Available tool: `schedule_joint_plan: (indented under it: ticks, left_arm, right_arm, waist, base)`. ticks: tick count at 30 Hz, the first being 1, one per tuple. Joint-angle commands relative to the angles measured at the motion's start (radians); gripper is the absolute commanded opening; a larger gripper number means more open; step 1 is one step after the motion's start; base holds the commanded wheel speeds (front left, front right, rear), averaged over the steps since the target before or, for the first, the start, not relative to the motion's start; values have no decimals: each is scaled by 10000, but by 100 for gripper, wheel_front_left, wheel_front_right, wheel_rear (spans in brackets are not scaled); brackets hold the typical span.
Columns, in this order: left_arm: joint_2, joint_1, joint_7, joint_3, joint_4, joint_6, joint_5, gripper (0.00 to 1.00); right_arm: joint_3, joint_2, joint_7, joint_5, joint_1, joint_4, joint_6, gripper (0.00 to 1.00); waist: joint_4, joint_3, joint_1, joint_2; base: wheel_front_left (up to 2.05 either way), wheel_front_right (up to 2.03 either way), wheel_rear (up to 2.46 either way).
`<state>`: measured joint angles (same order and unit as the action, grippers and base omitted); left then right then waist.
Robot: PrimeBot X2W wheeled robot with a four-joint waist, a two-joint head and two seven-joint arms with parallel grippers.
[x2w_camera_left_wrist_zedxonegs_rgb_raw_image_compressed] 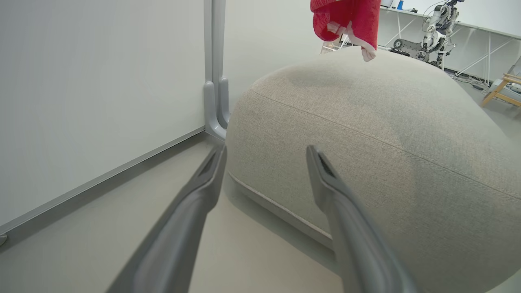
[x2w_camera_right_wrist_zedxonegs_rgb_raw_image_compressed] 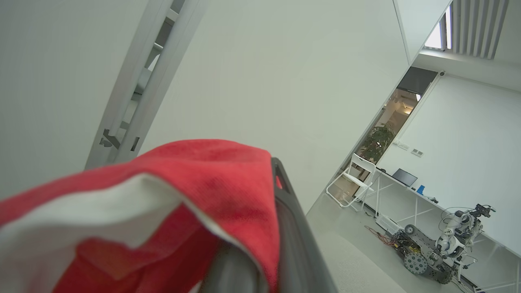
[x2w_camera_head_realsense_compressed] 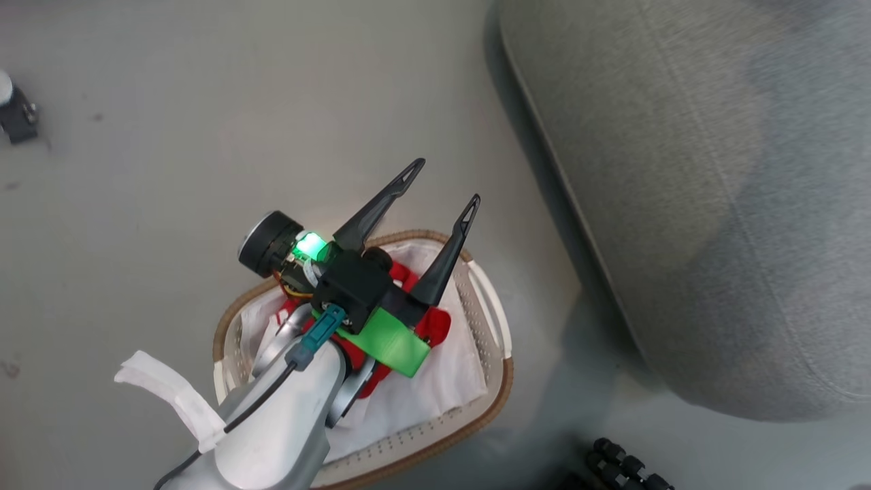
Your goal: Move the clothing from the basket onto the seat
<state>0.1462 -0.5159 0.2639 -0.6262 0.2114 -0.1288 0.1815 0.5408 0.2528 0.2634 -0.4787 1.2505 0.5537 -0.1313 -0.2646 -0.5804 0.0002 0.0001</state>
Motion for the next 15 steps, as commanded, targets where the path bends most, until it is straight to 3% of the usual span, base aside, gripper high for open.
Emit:
schedule_joint_plan:
  ticks: [1, 15]
  left_arm:
    - [31, -285, 9, -8, -89, -29, -82, 100]
    - [-1, -564, 9, -42, -89, -29, -320, 100]
  right_arm:
    - [230, 50, 21, -190, 214, 233, 10, 0]
    - [1665, -290, 21, -914, -855, 1230, 12, 0]
  waist:
    - [1014, -1652, -2, -1]
    - [1023, -2417, -2, -1]
  base:
    - [0, 0, 0]
    - [0, 0, 0]
